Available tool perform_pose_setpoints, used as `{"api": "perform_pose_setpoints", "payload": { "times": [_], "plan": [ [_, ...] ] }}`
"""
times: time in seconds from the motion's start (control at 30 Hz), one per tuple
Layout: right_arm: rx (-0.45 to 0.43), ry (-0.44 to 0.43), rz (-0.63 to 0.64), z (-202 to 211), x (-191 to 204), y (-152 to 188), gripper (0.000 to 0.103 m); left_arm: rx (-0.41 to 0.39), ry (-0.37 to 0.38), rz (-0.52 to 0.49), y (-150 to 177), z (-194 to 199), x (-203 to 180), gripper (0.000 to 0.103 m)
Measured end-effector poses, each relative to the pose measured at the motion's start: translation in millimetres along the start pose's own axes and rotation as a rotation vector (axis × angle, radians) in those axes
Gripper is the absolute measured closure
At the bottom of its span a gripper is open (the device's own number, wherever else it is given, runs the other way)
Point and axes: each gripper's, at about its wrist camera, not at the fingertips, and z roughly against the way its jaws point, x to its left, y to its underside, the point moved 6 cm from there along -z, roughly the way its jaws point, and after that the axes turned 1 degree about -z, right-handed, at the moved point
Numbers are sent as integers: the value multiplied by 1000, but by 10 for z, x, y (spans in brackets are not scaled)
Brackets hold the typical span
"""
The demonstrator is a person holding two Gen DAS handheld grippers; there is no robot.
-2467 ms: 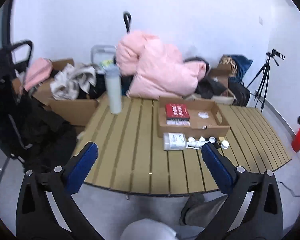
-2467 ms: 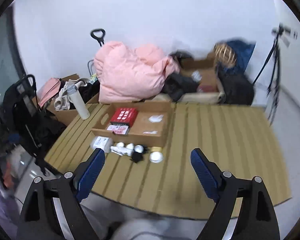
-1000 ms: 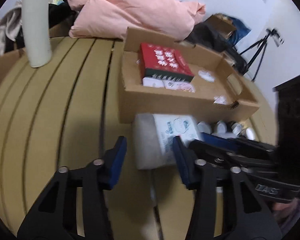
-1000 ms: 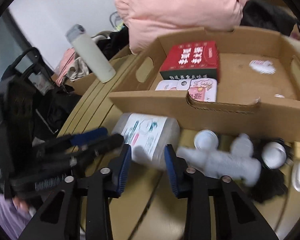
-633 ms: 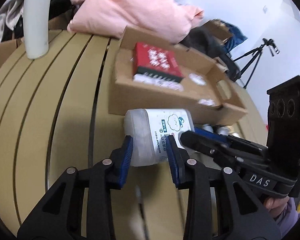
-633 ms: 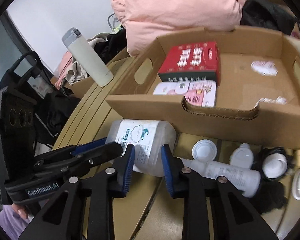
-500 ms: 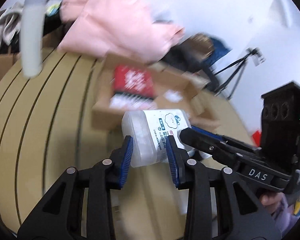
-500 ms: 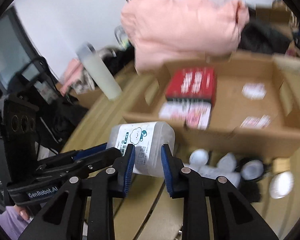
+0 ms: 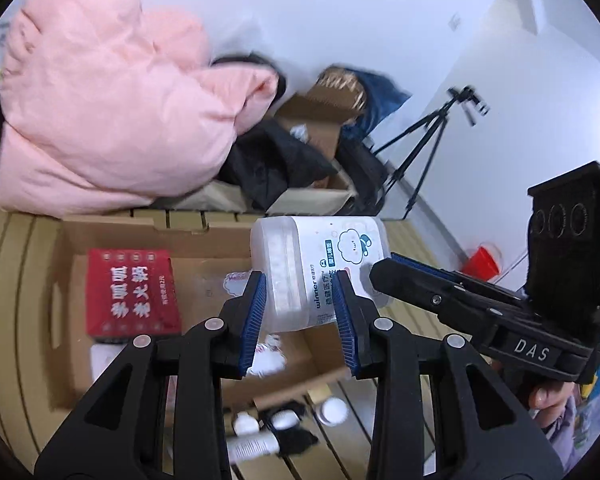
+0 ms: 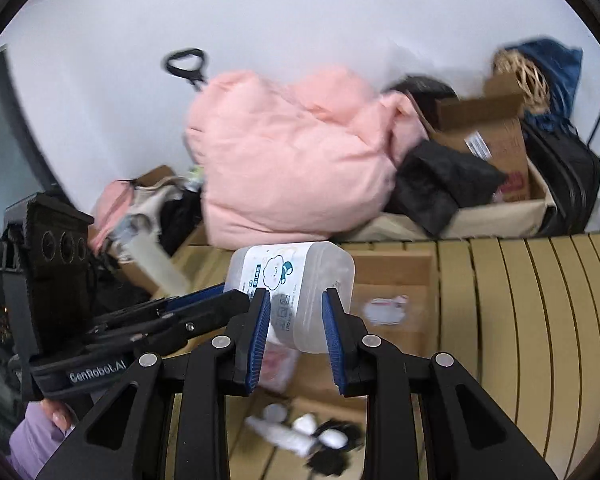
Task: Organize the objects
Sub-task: 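Grasp the white wipes pack with the right gripper, then lower the wipes pack into the tray and open the right gripper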
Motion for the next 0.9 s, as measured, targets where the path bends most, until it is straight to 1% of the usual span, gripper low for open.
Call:
{"api": "perform_pose_setpoints", "payload": {
  "times": [0.03,0.1,0.17,0.23,0.27,0.3,0.37,0.4,0.43,0.47,0.5,0.57,0.6,0.63,0.67,0.7,0.73,0.8,0.9],
  "plan": [
    [26,18,-5,-161,-120,-18,74,20,-10,8,-20,-158,61,73],
    [67,47,-9,-397,-299,-7,74,37,-30,23,-57,-419,188,73],
    [109,78,-15,-696,-488,23,74,65,-40,55,-67,-712,355,73],
    [132,120,-25,-982,-675,45,74,115,-66,83,-39,-1059,520,74],
    [144,136,-26,-1097,-743,62,74,136,-78,94,-23,-1198,581,76],
    [165,170,-27,-1251,-836,89,75,165,-92,109,15,-1362,670,76],
    [187,209,-18,-1410,-935,157,77,212,-103,179,80,-1499,779,77],
    [190,240,-8,-1471,-979,176,77,216,-90,210,91,-1520,802,73],
    [188,290,8,-1511,-1028,188,77,210,-84,217,88,-1507,802,67],
    [186,321,24,-1541,-1063,198,75,194,-83,207,78,-1485,789,48],
    [188,305,28,-1565,-1059,209,71,170,-89,195,67,-1448,771,36],
    [184,280,39,-1581,-1011,215,48,130,-134,165,42,-1378,743,34],
    [181,287,61,-1580,-962,216,42,124,-143,152,41,-1352,731,34],
    [175,312,92,-1577,-915,216,27,129,-146,147,55,-1338,728,34],
    [147,353,146,-1558,-861,205,19,124,-157,155,77,-1313,744,34],
    [139,368,181,-1568,-827,213,19,117,-183,158,91,-1294,760,34],
    [149,368,198,-1591,-818,225,19,100,-206,164,106,-1270,775,34],
    [162,335,207,-1620,-808,236,19,83,-216,204,117,-1227,794,34],
    [155,304,209,-1612,-794,210,19,59,-221,224,89,-1066,745,34]
  ]
}}
